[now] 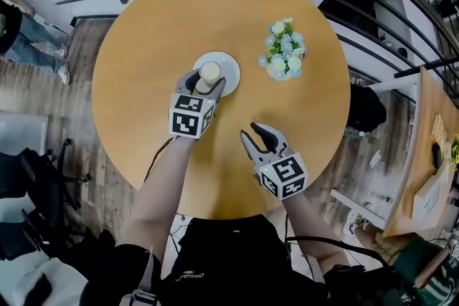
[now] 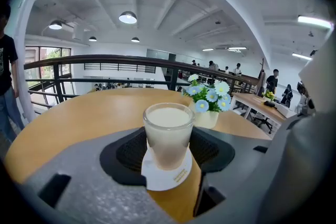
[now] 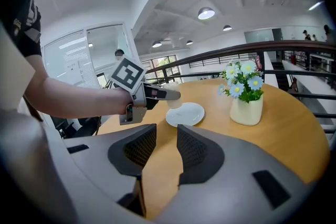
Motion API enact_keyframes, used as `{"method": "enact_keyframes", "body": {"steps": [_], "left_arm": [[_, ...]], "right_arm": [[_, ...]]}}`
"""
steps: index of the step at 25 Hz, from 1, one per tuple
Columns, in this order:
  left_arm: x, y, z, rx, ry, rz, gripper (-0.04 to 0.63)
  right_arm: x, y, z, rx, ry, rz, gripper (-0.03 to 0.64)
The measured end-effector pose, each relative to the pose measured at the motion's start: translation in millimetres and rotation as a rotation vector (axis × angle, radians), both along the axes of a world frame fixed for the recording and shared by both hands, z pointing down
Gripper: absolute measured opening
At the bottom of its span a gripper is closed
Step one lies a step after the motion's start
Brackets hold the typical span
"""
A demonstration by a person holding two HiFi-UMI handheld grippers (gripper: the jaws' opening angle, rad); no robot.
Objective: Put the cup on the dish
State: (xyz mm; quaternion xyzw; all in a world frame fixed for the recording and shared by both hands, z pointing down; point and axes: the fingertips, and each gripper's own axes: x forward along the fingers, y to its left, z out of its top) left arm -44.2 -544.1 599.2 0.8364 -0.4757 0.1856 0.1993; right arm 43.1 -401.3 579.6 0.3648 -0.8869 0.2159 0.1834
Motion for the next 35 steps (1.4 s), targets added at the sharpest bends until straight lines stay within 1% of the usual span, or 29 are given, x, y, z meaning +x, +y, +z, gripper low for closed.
{"method": "enact_keyframes", "body": {"steps": [5, 10, 16, 24, 27, 35], "left_arm": [[0.9, -33.3, 24.1, -0.017, -0.048, -0.014, 0.253], [2.8, -50.2, 40.0, -0.034, -0.073, -0.026, 0.253], [7.2, -51.1, 53.9, -0.037, -0.11, -0.015, 0.253], [5.4, -48.9, 61.7, -0.031, -0.121, -0.025, 0.253], [5.8, -45.5, 62.7, -0.024, -0.137, -0.014, 0.253], [4.5, -42.0, 63.0, -0.016, -0.154, 0.006, 0.253]], "right_arm": [[4.2, -1.0, 9.0, -0.018, 0.004, 0.015, 0.109], [12.6, -0.9, 18.1, -0.041, 0.01, 0.032, 0.109], [20.8, -0.2, 24.4, -0.052, 0.012, 0.051, 0.109], [21.8, -0.8, 27.3, -0.066, -0.002, 0.062, 0.108], [19.6, -2.6, 26.2, -0.062, -0.002, 0.061, 0.109], [14.7, -5.8, 24.7, -0.055, -0.003, 0.055, 0.109]]}}
